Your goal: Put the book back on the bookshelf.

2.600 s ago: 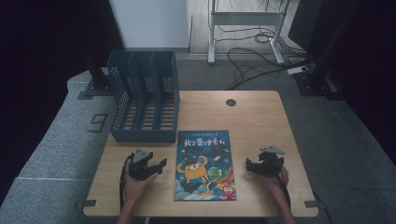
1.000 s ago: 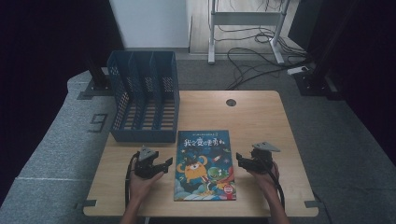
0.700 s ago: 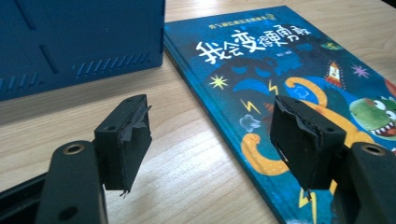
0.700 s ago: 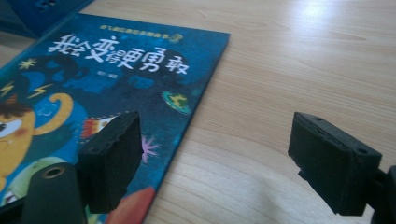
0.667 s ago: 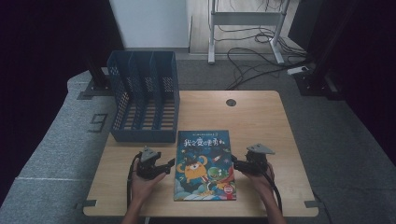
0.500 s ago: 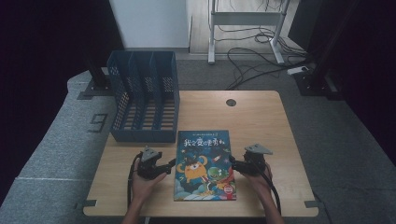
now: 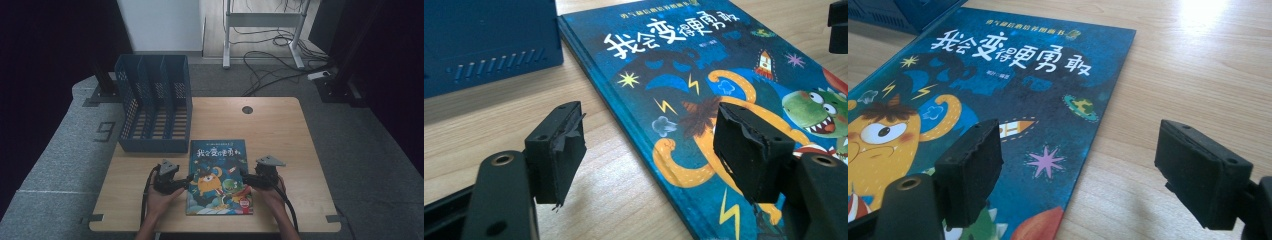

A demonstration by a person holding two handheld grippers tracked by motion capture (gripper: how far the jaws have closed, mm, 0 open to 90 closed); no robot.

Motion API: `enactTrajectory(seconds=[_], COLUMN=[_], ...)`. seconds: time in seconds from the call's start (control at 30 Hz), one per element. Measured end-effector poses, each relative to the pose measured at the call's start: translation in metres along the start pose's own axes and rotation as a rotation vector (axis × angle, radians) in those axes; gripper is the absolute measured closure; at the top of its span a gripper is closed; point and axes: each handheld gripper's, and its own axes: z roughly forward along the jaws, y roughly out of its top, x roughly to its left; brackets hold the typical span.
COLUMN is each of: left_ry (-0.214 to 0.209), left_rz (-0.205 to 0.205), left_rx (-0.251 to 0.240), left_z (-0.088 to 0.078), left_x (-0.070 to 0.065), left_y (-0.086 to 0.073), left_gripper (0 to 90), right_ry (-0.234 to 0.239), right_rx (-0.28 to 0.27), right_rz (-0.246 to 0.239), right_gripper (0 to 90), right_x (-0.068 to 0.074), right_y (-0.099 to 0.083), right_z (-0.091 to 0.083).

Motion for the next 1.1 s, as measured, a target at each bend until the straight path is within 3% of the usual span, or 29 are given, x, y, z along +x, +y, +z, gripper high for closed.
enactTrajectory(seconds=[0.63, 1.1], left_ry=[-0.018, -0.032], left_rz=[0.02, 0.017], left_rx=[0.047, 0.078], left_z=[0.013, 0.022], left_x=[-0.013, -0.016], left_y=[-0.003, -0.006], left_gripper=[25.5, 24.7], right_ry=[0.03, 0.034], right_rx=[0.074, 0.101], right_rz=[-0.043, -0.027], right_gripper=[18.0, 17.4], right_x=[0.021, 0.024], right_y=[-0.008, -0.01], right_z=[0.017, 0.021])
